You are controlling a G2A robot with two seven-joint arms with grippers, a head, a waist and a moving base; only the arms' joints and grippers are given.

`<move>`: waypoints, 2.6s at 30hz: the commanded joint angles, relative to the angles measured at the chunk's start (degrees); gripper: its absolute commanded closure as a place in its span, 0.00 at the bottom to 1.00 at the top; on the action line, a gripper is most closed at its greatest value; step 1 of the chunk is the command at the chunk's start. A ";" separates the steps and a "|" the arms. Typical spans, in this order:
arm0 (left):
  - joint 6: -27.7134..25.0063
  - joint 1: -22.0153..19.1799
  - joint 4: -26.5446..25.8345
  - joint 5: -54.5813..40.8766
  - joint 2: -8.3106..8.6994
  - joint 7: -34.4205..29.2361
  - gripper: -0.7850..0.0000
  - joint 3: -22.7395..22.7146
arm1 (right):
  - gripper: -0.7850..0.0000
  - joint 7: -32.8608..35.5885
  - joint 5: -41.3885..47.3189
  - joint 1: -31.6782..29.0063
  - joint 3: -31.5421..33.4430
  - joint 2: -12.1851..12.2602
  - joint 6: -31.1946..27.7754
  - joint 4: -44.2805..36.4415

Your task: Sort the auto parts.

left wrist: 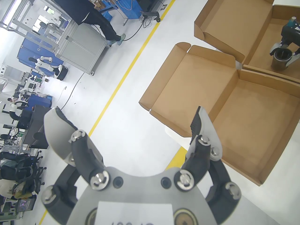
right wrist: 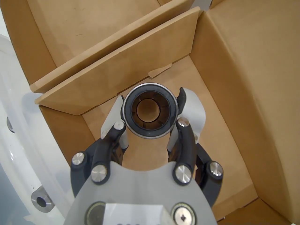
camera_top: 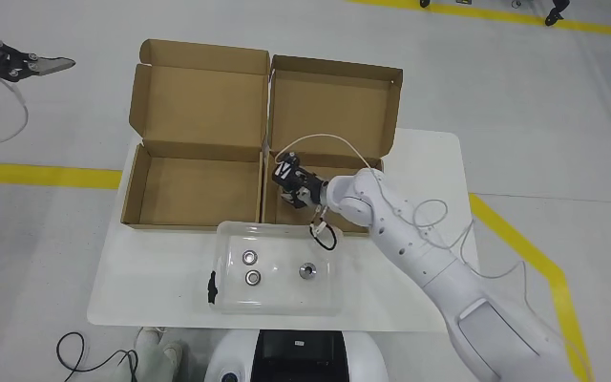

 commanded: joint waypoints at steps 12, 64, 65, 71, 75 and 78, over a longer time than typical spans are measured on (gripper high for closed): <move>0.00 0.00 0.00 0.00 0.00 0.00 0.00 0.00 | 0.19 -2.04 -2.60 0.46 1.01 -0.21 -0.83 -0.74; 0.00 0.00 0.00 0.00 0.00 0.00 0.00 0.00 | 0.30 27.57 -10.88 -31.00 9.78 11.12 -11.80 -43.67; 0.00 0.00 0.00 0.00 0.00 0.00 0.00 0.00 | 0.31 27.58 -10.68 -30.82 9.57 11.10 -11.60 -43.17; 0.00 0.00 0.00 0.00 0.00 0.00 0.00 0.00 | 0.31 28.32 -9.95 -29.53 7.87 10.90 -10.58 -40.83; 0.00 0.00 0.00 0.00 0.00 0.00 0.00 0.00 | 0.31 28.69 -9.61 -28.33 6.24 10.61 -10.10 -38.88; 0.00 0.00 0.00 0.00 0.00 0.00 0.00 0.00 | 0.33 28.60 -9.58 -27.42 5.21 10.34 -9.18 -37.48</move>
